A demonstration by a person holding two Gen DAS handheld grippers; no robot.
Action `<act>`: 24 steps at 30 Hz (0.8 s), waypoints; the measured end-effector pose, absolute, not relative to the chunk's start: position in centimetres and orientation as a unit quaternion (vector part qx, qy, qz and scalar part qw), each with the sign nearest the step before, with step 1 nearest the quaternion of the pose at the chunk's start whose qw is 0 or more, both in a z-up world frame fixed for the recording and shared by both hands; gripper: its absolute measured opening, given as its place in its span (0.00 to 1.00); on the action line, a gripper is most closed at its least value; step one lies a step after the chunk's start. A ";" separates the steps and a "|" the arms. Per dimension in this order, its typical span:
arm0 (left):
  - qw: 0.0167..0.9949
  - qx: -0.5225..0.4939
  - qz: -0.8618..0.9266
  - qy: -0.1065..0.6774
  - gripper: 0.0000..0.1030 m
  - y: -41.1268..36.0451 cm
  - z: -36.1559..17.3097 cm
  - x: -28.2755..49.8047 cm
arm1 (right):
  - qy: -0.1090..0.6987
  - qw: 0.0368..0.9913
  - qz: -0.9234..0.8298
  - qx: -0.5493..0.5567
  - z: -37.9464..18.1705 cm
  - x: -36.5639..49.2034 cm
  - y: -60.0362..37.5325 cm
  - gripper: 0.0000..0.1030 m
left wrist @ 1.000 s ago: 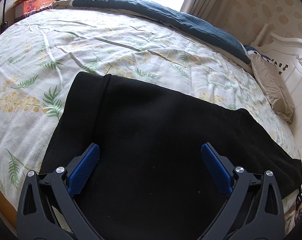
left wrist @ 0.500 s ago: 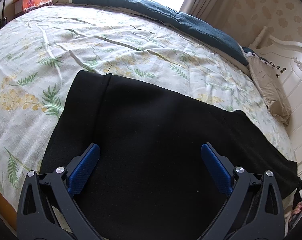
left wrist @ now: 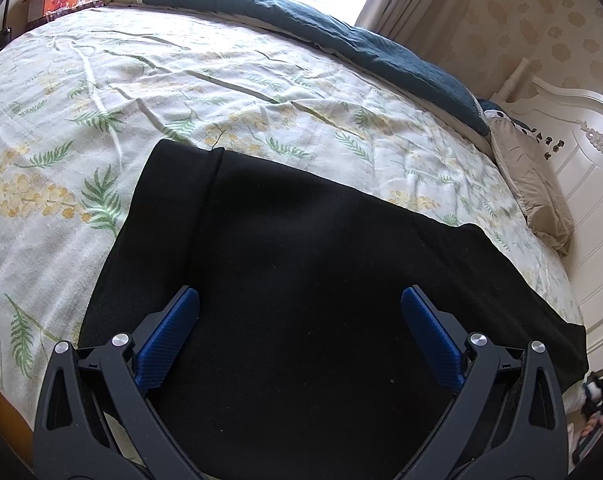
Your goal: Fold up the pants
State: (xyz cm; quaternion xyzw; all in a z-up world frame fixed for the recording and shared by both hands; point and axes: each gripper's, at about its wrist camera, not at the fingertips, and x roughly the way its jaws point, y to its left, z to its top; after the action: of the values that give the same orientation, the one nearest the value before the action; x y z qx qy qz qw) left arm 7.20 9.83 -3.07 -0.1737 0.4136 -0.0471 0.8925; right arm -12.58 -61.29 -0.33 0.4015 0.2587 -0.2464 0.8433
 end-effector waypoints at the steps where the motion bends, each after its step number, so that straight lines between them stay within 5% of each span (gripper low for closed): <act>1: 0.893 -0.173 -0.047 0.414 0.98 9.8 -3.1 7.2 | 0.257 0.848 -0.245 0.392 0.4 -12.2 -61.8 0.36; 4: 0.895 -0.162 -0.045 0.414 0.98 9.6 -3.1 7.1 | 0.258 0.871 -0.209 0.362 2.6 -8.6 -64.8 0.52; 13: 0.895 -0.146 -0.026 0.421 0.98 9.1 -3.1 7.6 | 0.388 0.853 -0.204 0.284 -0.8 3.3 -70.7 0.53; 15: 0.895 -0.141 -0.020 0.424 0.98 8.9 -3.1 7.8 | 0.402 0.853 -0.204 0.263 -1.5 4.0 -70.6 0.36; 16: 0.895 -0.139 -0.017 0.425 0.98 8.8 -3.1 7.8 | 0.412 0.854 -0.207 0.241 -1.5 4.2 -70.1 0.14; 24: 0.897 -0.116 -0.005 0.427 0.98 8.2 -3.3 7.9 | 0.300 0.886 -0.199 0.294 2.0 0.0 -71.2 0.09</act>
State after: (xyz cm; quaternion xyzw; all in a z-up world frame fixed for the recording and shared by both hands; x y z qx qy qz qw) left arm 7.93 8.25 -3.30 -0.1161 0.4273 -0.0050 0.8966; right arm -0.03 -71.17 2.04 0.2936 0.2999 -0.1987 0.8856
